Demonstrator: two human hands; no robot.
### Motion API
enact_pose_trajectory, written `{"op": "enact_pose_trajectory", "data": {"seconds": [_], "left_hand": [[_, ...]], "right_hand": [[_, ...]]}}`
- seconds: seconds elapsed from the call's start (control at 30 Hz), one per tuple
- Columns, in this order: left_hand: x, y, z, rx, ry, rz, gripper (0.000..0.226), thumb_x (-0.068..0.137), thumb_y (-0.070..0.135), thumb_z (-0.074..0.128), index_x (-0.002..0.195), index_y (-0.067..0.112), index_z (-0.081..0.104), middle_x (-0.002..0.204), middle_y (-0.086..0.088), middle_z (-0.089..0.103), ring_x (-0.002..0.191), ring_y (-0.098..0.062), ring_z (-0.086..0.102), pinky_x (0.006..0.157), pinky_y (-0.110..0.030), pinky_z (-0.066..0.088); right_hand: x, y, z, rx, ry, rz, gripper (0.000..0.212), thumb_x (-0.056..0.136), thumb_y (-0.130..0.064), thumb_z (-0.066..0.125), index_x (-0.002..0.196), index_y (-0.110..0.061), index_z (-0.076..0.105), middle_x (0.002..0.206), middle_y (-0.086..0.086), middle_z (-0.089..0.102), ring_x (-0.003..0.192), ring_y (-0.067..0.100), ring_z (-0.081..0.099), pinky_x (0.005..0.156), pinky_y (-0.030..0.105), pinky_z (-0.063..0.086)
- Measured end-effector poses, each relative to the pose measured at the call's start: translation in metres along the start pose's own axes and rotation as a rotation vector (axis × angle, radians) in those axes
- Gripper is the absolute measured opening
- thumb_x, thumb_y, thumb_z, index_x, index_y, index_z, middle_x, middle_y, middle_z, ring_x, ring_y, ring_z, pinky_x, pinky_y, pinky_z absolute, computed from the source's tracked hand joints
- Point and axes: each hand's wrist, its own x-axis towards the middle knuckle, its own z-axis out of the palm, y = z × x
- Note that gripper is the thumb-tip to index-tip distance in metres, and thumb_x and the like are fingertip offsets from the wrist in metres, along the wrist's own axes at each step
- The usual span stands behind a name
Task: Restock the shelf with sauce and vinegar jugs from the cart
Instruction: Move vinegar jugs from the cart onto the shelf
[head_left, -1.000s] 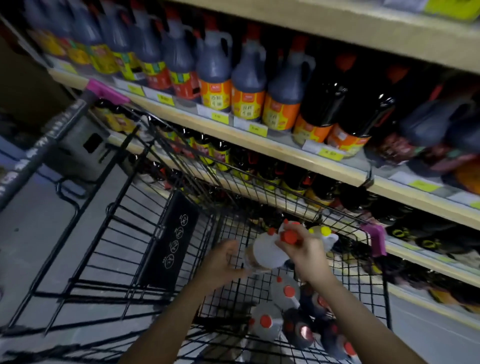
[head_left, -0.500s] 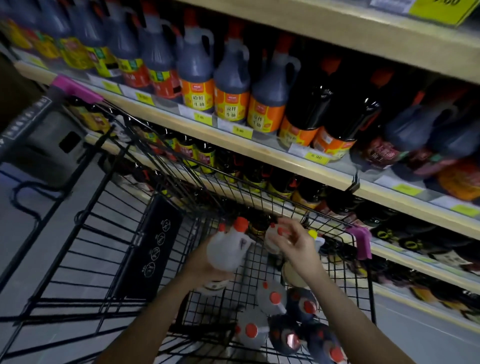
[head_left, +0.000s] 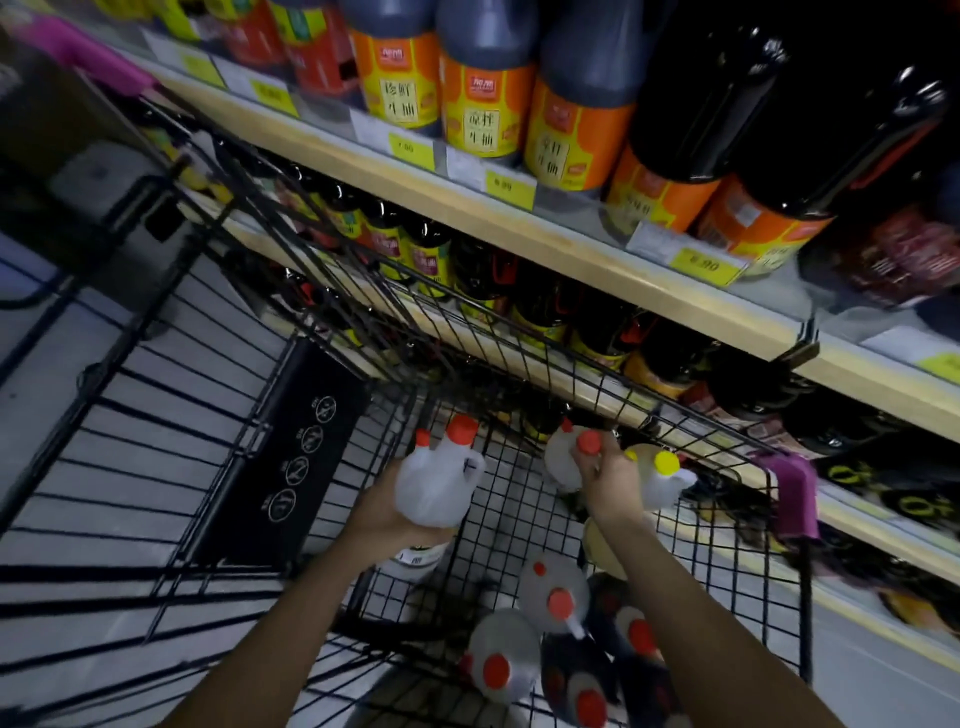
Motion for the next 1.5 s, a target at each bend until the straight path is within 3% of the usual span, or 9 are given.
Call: {"op": "enact_pose_trajectory", "data": {"seconds": [0.1,0.27,0.37,0.43,0.5,0.63,0.83,1.0,1.5], "left_hand": [[-0.017,0.018,-0.002,-0.034,0.009,0.011,0.094,0.044,0.042,0.09,0.128,0.034,0.048,0.124,0.008,0.06,0.116,-0.011,0.055,0.099,-0.042,0.047],[-0.057,0.065,-0.015,-0.073,0.051,0.133,0.083,0.058,0.007,0.088,0.128,0.019,0.046,0.111,0.013,0.058,0.101,0.0,0.056,0.079,-0.012,0.047],[-0.087,0.099,-0.026,-0.059,0.022,0.229,0.086,0.043,0.029,0.091,0.119,0.026,0.05,0.11,0.01,0.061,0.102,-0.008,0.059,0.091,-0.029,0.048],[-0.103,0.116,-0.032,-0.082,-0.035,0.301,0.079,0.04,0.041,0.084,0.112,0.036,0.051,0.113,0.01,0.061,0.107,-0.01,0.058,0.093,-0.035,0.047],[-0.114,0.129,-0.031,-0.058,-0.098,0.39,0.073,0.044,0.044,0.079,0.111,0.039,0.05,0.113,0.012,0.061,0.108,-0.006,0.057,0.088,-0.028,0.048],[-0.128,0.146,-0.018,0.033,-0.243,0.504,0.087,0.049,0.042,0.082,0.127,0.042,0.043,0.122,0.018,0.056,0.109,0.005,0.054,0.076,-0.015,0.049],[-0.159,0.145,0.037,0.101,-0.455,0.56,0.084,0.043,0.04,0.082,0.119,0.041,0.046,0.118,0.014,0.057,0.099,0.01,0.057,0.071,-0.013,0.05],[-0.185,0.135,0.096,0.226,-0.608,0.596,0.085,0.049,0.036,0.085,0.124,0.036,0.047,0.123,0.008,0.059,0.114,-0.009,0.057,0.091,-0.038,0.051],[-0.324,0.119,0.363,0.208,-0.779,0.502,0.074,0.043,0.037,0.083,0.11,0.043,0.05,0.109,0.019,0.062,0.1,0.003,0.059,0.076,-0.021,0.048]], "right_hand": [[-0.019,-0.015,-0.014,0.083,0.031,-0.051,0.014,0.093,-0.022,0.052,0.102,-0.012,0.051,0.07,0.004,0.058,0.061,0.018,0.052,0.051,0.016,0.036],[-0.086,-0.059,-0.066,0.345,0.108,-0.155,0.009,0.093,-0.017,0.053,0.084,-0.014,0.053,0.058,-0.006,0.043,0.052,0.005,0.044,0.052,0.021,0.032],[-0.137,-0.091,-0.101,0.601,0.206,-0.161,0.015,0.092,-0.015,0.054,0.078,-0.02,0.056,0.067,-0.007,0.052,0.06,-0.004,0.052,0.059,0.017,0.043],[-0.162,-0.107,-0.114,0.79,0.287,-0.154,0.012,0.09,-0.024,0.057,0.083,-0.015,0.062,0.077,-0.001,0.06,0.074,0.006,0.057,0.067,0.019,0.045],[-0.182,-0.118,-0.123,0.961,0.361,-0.123,0.039,0.08,-0.042,0.064,0.097,-0.007,0.065,0.092,0.006,0.066,0.087,0.015,0.062,0.078,0.029,0.049],[-0.225,-0.119,-0.134,1.114,0.45,-0.117,0.063,0.069,-0.056,0.073,0.082,0.003,0.057,0.083,0.019,0.049,0.077,0.028,0.049,0.072,0.039,0.04],[-0.3,-0.076,-0.139,1.244,0.588,-0.017,0.047,0.069,-0.048,0.072,0.082,-0.004,0.063,0.074,0.012,0.062,0.069,0.022,0.059,0.062,0.029,0.05],[-0.359,-0.031,-0.152,1.262,0.745,0.052,0.025,0.074,-0.037,0.066,0.075,-0.011,0.067,0.069,0.005,0.066,0.066,0.017,0.063,0.061,0.025,0.052],[-0.534,0.188,-0.25,1.243,0.896,0.179,0.019,0.089,-0.021,0.059,0.084,-0.006,0.068,0.068,0.002,0.071,0.065,0.015,0.066,0.059,0.024,0.052]]}}
